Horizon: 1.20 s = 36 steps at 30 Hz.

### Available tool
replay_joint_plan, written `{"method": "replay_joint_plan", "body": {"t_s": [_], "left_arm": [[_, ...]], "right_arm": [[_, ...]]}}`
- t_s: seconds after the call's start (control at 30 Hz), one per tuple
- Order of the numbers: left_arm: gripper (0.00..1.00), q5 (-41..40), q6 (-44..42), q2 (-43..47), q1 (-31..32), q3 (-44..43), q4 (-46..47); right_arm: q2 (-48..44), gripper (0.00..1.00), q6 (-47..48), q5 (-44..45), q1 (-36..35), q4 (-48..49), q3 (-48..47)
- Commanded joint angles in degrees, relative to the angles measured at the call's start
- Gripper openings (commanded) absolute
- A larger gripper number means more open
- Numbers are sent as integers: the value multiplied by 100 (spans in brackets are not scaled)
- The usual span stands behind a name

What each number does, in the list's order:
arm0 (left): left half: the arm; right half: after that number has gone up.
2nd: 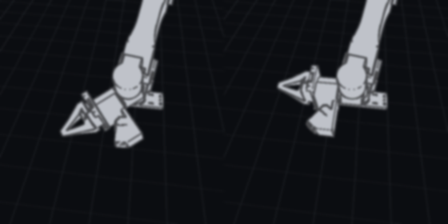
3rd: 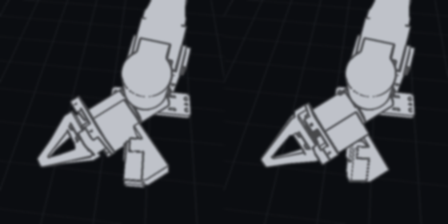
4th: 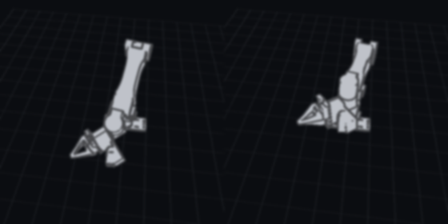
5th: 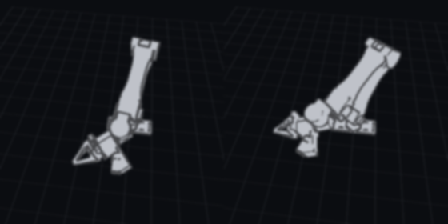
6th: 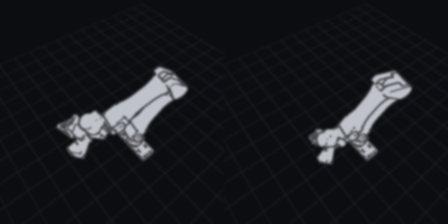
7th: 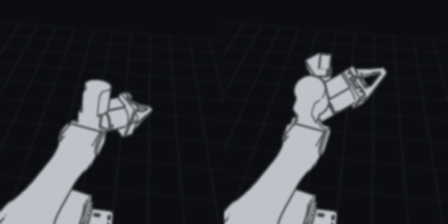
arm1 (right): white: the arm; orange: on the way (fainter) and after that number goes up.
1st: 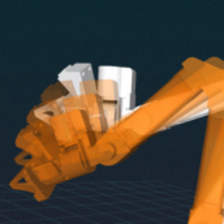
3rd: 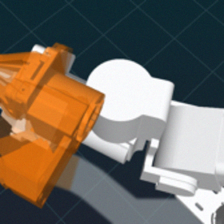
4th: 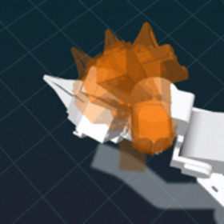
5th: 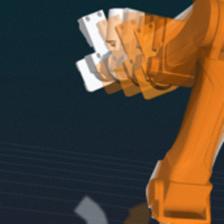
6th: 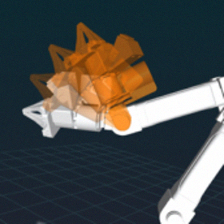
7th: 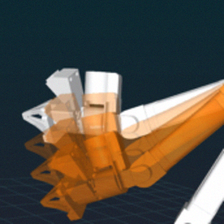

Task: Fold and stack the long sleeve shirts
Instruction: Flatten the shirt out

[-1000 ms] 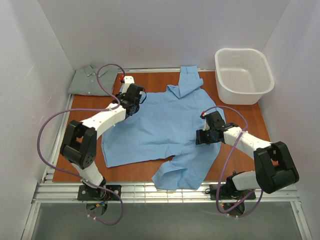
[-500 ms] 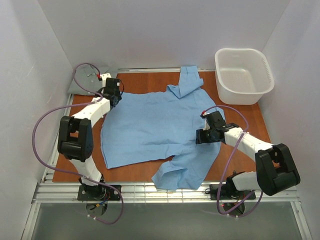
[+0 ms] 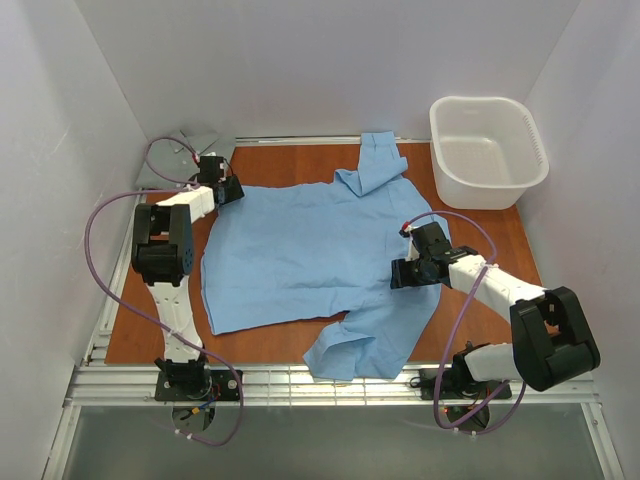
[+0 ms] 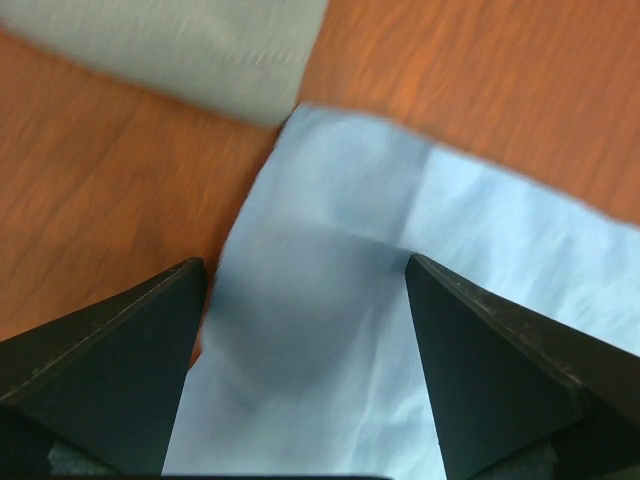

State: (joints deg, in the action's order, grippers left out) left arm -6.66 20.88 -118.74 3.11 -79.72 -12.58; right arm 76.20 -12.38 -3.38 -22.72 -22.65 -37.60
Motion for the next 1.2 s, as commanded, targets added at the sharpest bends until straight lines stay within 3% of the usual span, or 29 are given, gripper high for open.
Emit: {"method": "replay_joint_plan", "body": {"t_s": [0.0,0.17,0.3,0.33,0.47,0.63,0.7,0.73,0.8,0.9,0.97,1.0,1.07,1.1,1.17], "left_arm": [[77,420,39,-202,31,-210,256],[70,156,12,-404,92,-70,238],[38,-72,-40,-422,216,53,203],[23,-282,-136,-361,294,53,177],[0,-1572,-803,192,681,-131,115],[1,-3777,-1779,983,1348,-386,142],[7,-4202,-2017,1054,1402,-351,142],[13,-4378,-2062,1063,1411,-299,133],[35,-4835,-2369,1011,1411,-228,133],[52,-5363,-2554,914,1411,-158,72],[59,-5138,-2389,1088,1411,-88,-7],[69,-4883,-1839,1177,1402,-87,-304],[73,-4207,-1344,1457,1315,-35,-735],[74,-3412,-1072,1537,1262,-17,-876],[75,-2564,-491,1660,1139,88,-1053]], "right_arm": [[35,61,104,-110,13,-55,-45],[87,61,122,-198,13,-29,-28],[79,61,104,-225,22,7,-19],[79,61,104,-207,22,-2,-19],[-53,61,122,-155,22,-2,16],[-158,61,87,-119,22,-11,16],[-185,61,87,-110,22,-2,16],[-194,61,87,-102,22,-11,16],[-238,61,87,-102,22,-20,16],[-299,61,96,-93,22,-28,-1],[-334,61,87,-93,22,-46,-19],[-352,61,87,-93,22,-46,-19],[-361,61,96,-110,22,-55,-54],[-343,61,87,-119,22,-55,-63],[-317,61,87,-137,22,-46,-98]]}}
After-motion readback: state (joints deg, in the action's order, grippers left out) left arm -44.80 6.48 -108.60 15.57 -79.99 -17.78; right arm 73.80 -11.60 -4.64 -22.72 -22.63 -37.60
